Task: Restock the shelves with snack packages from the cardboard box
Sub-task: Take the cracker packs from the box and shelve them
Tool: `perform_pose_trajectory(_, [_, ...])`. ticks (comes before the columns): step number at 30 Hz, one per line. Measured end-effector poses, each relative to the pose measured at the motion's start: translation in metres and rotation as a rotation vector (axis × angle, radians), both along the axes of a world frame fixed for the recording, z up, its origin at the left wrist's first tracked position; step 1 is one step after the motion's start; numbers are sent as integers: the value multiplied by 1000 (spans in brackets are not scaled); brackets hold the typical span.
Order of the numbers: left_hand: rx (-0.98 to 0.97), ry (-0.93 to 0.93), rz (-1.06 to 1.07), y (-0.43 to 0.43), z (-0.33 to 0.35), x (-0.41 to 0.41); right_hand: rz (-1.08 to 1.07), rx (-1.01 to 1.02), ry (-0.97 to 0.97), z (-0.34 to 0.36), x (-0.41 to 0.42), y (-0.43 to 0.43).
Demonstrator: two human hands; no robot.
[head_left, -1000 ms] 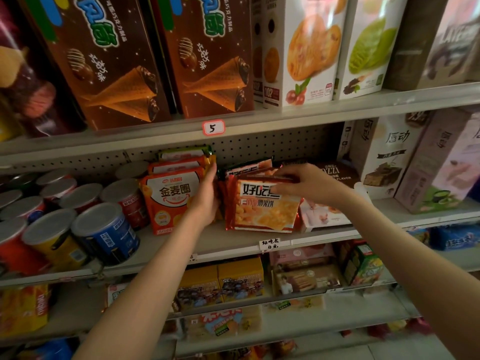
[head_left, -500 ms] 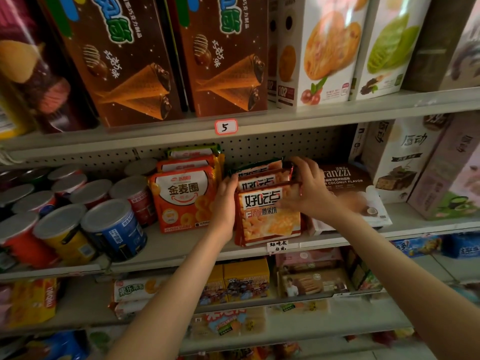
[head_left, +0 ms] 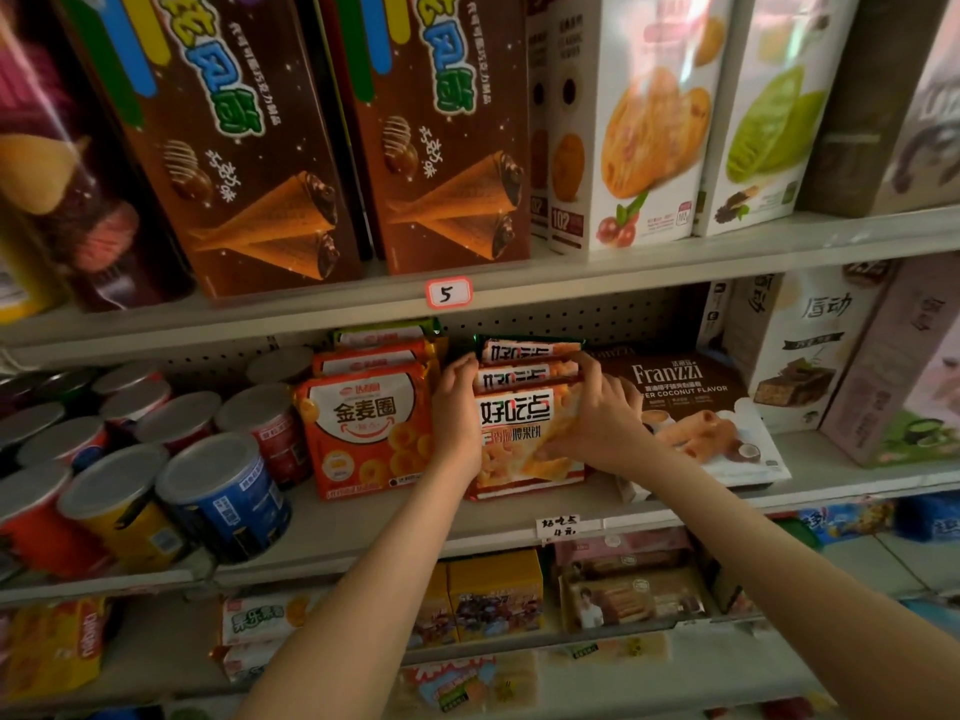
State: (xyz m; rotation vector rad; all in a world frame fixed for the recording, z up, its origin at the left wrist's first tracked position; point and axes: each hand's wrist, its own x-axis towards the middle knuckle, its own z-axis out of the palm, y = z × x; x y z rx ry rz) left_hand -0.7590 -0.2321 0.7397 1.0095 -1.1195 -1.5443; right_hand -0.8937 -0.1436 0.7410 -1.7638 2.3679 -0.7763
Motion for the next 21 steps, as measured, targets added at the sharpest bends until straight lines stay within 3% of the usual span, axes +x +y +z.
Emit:
perform_pose_trajectory(12, [-29,-117,154,-22,10,-17,-43,28,161,1,-13,-34])
perform_pose_trajectory(21, [-71,-277,167,-16,20,-17,-62,-108,275,-8,-12,-30])
